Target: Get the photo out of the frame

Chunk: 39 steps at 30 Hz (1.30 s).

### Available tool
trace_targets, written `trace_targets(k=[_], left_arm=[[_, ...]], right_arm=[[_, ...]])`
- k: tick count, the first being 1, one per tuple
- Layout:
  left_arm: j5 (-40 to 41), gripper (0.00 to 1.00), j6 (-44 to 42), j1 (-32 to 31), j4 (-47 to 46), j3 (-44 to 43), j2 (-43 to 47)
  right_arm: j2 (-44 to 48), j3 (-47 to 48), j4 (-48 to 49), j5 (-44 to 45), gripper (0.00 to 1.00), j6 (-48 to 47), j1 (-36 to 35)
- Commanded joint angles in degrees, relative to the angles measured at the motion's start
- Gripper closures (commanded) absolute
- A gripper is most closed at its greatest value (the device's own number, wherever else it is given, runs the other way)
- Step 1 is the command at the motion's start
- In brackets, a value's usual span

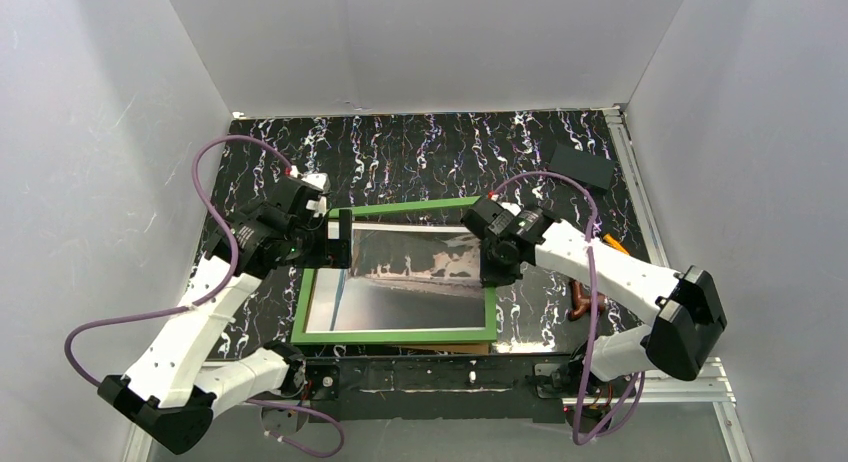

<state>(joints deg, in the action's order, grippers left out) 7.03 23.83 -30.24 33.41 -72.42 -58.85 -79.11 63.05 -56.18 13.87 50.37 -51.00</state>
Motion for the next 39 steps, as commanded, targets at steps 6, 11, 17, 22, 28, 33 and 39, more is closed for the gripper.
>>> trace_targets(k=[6, 11, 17, 22, 28, 33, 39], left_arm=[[4.87, 0.02, -3.97, -0.35, 4.18, -0.32, 3.13], [4.84, 0.02, -4.74, -0.35, 3.92, -0.48, 2.33], [5.02, 0.02, -4.59, -0.35, 3.86, -0.76, 2.24], [5.92, 0.02, -5.16, -0.35, 4.06, -2.12, 2.51], [6.48, 0.02, -5.87, -0.35, 4.20, -2.96, 3.45], [7.50, 0.02, -7.14, -0.35, 4.38, -2.45, 4.08], [8.27, 0.02, -7.43, -1.05, 4.44, -0.05, 5.23]], right_arm=[[4.41, -0.59, 5.84, -12.69, 0.99, 1.66, -0.76], [6.31, -7.36, 9.17, -13.44, 0.99, 3.19, -1.08], [7.03, -5.26, 9.28, -9.95, 0.99, 2.32, -0.86], [3.93, 0.18, 8.82, -9.45, 0.99, 0.35, 1.86], [-0.07, 5.12, 12.87, -14.41, 0.99, -3.48, 9.60], [-8.36, 12.58, 12.95, -16.28, 0.99, -10.25, 16.86], [-20.44, 23.07, 13.40, -14.59, 0.99, -20.43, 24.64]])
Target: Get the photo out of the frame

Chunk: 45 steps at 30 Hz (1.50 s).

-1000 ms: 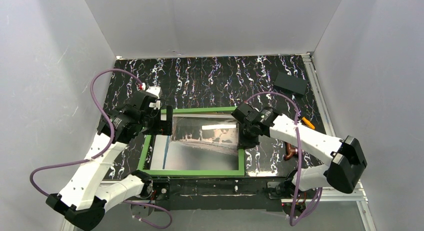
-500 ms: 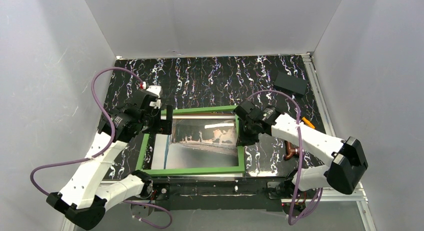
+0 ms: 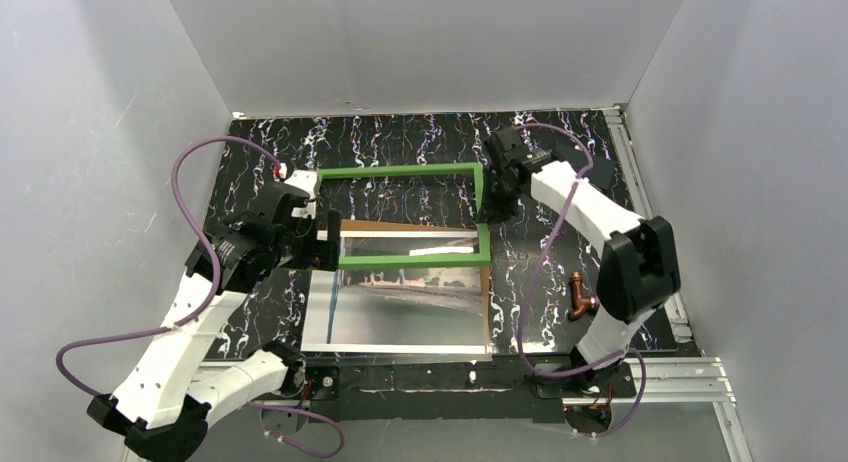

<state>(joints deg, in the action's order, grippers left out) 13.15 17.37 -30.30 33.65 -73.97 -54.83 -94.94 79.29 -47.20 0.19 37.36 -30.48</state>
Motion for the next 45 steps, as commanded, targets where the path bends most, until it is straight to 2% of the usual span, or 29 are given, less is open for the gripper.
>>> trace_targets(k=[1, 8, 21, 26, 28, 29, 32, 34, 36, 41, 45], left_arm=[[2.00, 0.02, -0.77, -1.33, 4.02, 2.11, 1.36], [2.46, 0.02, -0.45, -3.08, 3.45, 4.93, 1.68], [0.83, 0.02, 1.86, -4.21, 3.18, 7.58, 0.50], [0.55, 0.02, 2.16, -4.24, 3.59, 7.93, -0.01], [-0.87, 0.02, 3.00, -4.18, 3.62, 8.32, -0.35], [-4.11, 0.02, 4.29, -4.24, 3.21, 9.21, -1.52], [-10.22, 0.02, 6.28, -4.18, 3.09, 9.96, -4.98], [-14.80, 0.02, 8.02, -4.24, 2.46, 10.84, -7.80], [-19.58, 0.02, 9.70, -4.24, 1.08, 12.04, -10.82], [-31.13, 0.02, 14.56, -4.28, -5.02, 15.24, -18.33], [-35.67, 0.02, 18.32, -4.31, -11.11, 17.60, -23.65]], right_arm=[[-6.38, 8.05, 5.18, -1.80, 0.99, -8.89, 5.30], [-18.01, 17.76, 8.55, -3.91, 0.99, -14.58, 9.93], [-32.75, 32.76, 11.34, -2.64, 0.99, -10.34, 13.49], [-36.62, 38.15, 9.54, -2.75, 0.98, -12.58, 13.82], [-37.35, 40.70, 7.12, -2.48, 0.67, -14.40, 13.80], [-36.48, 42.94, 3.87, 0.15, 0.38, -16.69, 13.85], [-32.85, 43.64, -5.05, 8.08, 0.24, -19.09, 13.80], [-27.78, 39.34, -9.65, 12.51, 0.21, -18.66, 13.78], [-18.69, 27.00, -7.09, 12.71, 0.20, -16.98, 13.58], [7.39, -11.44, 8.25, -2.17, 0.18, -10.89, 13.22], [25.75, -33.36, 18.75, -15.19, 0.19, -4.45, 11.93]])
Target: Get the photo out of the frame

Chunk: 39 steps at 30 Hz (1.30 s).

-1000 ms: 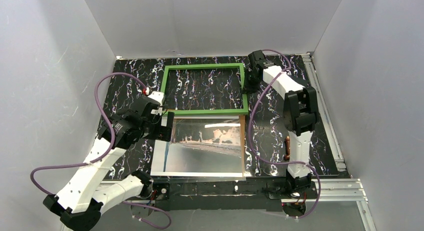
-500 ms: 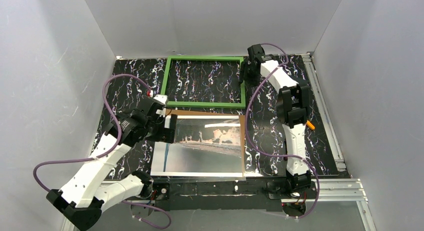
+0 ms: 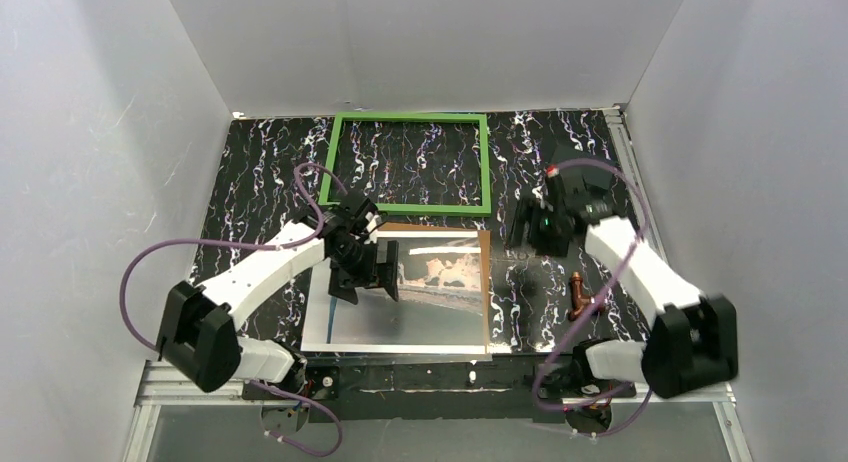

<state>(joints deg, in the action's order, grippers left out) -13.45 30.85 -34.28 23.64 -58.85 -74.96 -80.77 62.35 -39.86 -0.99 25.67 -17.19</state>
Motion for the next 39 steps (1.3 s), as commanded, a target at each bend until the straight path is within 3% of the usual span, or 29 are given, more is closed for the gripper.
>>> trace_targets(k=[1, 7, 11, 14, 23, 27, 39], left_arm=[[-9.88, 0.02, 5.33, -0.30, -1.88, 2.62, -4.81], [-12.66, 0.02, 6.49, -0.86, -5.33, 0.51, -11.21], [-14.92, 0.02, 7.36, -1.45, -8.29, -1.84, -16.41], [-16.06, 0.02, 6.56, -1.81, -8.80, -3.96, -20.67], [-13.99, 0.02, 4.34, -1.64, -9.75, -3.34, -23.83], [-11.12, 0.02, 2.86, -1.33, -6.62, -4.94, -25.57], [-11.68, 0.02, 3.15, -1.22, -6.70, -5.18, -28.15]], right_arm=[[15.18, -20.86, 13.18, -16.79, 0.19, 8.99, -2.05], [37.78, -37.87, 17.19, -18.39, 0.20, 22.32, -9.22], [44.72, -49.68, 27.58, -22.82, 0.19, 30.37, -9.69], [44.67, -53.34, 28.80, -21.83, 0.22, 31.96, -11.44], [46.45, -53.95, 20.22, -18.93, 0.42, 33.00, -15.75], [48.65, -53.19, 18.00, -19.94, 0.42, 32.75, -15.82], [40.68, -51.81, 23.91, -26.09, 0.37, 31.43, -18.88]])
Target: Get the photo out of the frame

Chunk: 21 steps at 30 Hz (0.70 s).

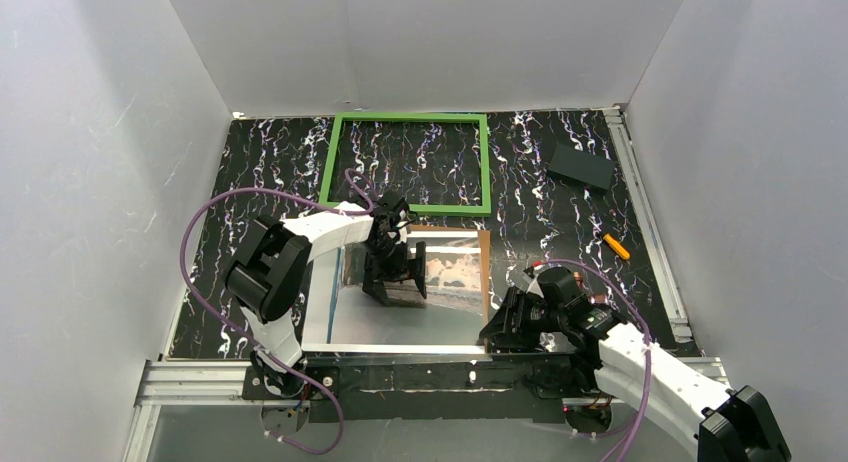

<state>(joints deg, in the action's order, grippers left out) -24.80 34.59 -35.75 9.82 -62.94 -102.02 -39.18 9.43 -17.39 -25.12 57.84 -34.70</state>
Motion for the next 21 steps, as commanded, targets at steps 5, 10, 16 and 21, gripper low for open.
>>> trace_targets(k=[5, 10, 16, 21], left_arm=[[-0.37, 0.02, -0.50, 0.24, 7.09, -1.20, -1.66], [-0.47, 0.02, -0.60, 0.25, 7.06, -1.43, -1.72], [-0.58, 0.00, -0.80, 0.27, 6.87, -1.49, -1.48], [0.58, 0.00, -1.95, 0.26, 7.58, -2.06, -1.18]], right_arm=[[-0.46, 1.79, 2.55, -2.85, 0.37, 0.05, -1.77], [0.92, 1.12, 7.11, -5.59, 0.37, 2.59, -1.74], [2.02, 0.98, 9.93, -6.05, 0.36, 4.57, -1.74], [1.79, 5.37, -6.86, 2.97, 0.37, -1.72, -1.77]])
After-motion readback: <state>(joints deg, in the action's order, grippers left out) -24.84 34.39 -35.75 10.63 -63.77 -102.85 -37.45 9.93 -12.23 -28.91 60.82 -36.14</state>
